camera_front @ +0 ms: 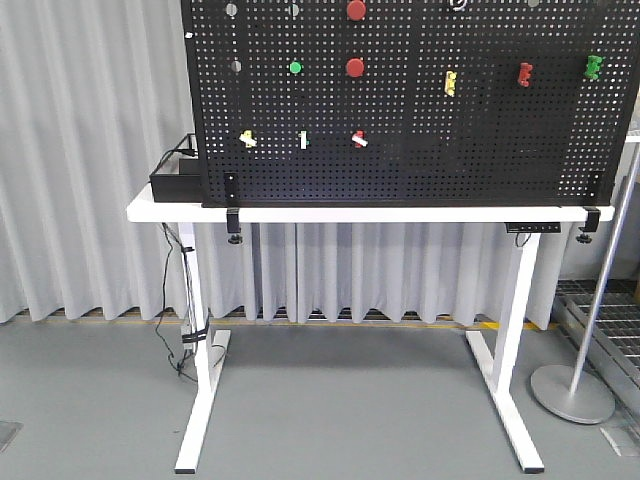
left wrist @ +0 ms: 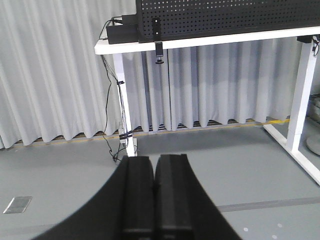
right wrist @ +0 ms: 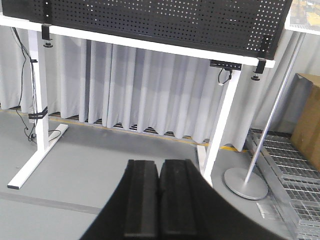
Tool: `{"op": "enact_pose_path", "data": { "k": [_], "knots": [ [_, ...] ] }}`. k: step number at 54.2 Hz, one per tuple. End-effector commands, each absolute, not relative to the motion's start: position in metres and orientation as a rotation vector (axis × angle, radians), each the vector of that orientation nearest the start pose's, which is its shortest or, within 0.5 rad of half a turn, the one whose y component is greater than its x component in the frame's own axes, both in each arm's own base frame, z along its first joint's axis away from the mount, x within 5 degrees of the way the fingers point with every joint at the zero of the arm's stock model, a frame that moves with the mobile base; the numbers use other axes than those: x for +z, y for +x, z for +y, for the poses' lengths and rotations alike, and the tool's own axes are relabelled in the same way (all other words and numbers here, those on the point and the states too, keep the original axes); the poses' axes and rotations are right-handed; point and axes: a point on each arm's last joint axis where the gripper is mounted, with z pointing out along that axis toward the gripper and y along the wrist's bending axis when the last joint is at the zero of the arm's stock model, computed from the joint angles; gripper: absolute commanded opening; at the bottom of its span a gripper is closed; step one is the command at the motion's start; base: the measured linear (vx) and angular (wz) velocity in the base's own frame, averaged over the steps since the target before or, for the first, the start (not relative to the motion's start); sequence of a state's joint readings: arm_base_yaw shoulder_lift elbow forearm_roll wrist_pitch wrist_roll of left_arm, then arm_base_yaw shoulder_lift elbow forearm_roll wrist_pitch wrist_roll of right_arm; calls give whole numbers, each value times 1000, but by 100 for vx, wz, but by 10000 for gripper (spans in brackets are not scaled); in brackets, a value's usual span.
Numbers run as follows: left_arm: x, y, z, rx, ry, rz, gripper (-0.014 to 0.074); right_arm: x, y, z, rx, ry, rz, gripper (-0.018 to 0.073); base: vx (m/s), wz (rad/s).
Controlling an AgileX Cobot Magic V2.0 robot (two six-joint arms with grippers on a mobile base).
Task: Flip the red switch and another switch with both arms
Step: 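Drive the base forward toward the black pegboard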
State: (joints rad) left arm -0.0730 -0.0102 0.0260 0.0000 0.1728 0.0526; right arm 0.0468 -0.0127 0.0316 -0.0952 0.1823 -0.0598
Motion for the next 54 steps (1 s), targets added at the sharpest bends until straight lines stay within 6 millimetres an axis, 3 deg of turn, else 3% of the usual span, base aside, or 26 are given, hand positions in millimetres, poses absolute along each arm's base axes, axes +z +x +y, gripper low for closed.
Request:
{"op": "enact_pose_path", "data": {
  "k": [1, 54],
  "knots": [
    [191, 56, -4, -22, 90, 1591, 2, 193, 56, 1, -105, -160, 1590, -6, 0, 0],
    [191, 56, -4, -22, 90, 1591, 2, 193, 56, 1, -105, -160, 1591, -6, 2, 0]
  ]
}}
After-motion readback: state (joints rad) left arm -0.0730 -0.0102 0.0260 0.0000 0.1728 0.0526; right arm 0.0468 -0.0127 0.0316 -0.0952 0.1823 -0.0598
